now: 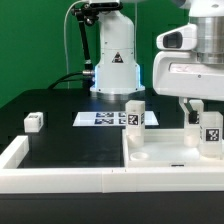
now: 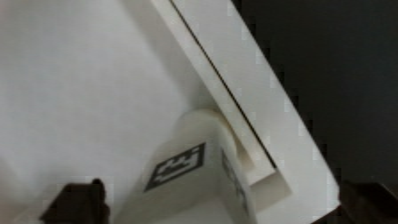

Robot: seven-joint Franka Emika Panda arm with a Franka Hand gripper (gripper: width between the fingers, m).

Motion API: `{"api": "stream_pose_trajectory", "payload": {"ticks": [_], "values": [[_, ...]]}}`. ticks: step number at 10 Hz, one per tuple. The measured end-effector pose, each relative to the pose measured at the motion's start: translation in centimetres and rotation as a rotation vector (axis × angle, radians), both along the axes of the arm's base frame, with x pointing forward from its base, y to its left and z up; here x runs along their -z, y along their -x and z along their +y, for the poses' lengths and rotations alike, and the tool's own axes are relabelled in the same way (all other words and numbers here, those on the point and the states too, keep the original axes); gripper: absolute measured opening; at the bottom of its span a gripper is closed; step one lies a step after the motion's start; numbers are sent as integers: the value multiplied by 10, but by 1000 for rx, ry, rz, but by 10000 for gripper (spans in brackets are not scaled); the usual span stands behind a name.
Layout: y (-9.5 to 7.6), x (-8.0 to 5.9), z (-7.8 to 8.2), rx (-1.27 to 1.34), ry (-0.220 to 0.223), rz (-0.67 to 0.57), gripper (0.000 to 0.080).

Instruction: Assemble square table

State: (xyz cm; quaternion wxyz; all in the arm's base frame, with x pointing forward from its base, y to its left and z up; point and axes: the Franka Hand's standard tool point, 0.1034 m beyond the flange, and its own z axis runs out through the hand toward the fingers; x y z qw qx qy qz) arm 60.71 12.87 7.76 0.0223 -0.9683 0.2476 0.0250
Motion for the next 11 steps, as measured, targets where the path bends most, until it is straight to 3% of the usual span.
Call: {"api": "stream_pose_trajectory", "payload": {"ticks": [7,9,10,11], "values": [[-6,-3,-9,-482,-9,-42,648],[-5,-2,-9,-473,-8,-40,392],[-5,-1,-9,-473,-8,-39,392],[-5,-1,-9,-473,-8,-39,290]]}}
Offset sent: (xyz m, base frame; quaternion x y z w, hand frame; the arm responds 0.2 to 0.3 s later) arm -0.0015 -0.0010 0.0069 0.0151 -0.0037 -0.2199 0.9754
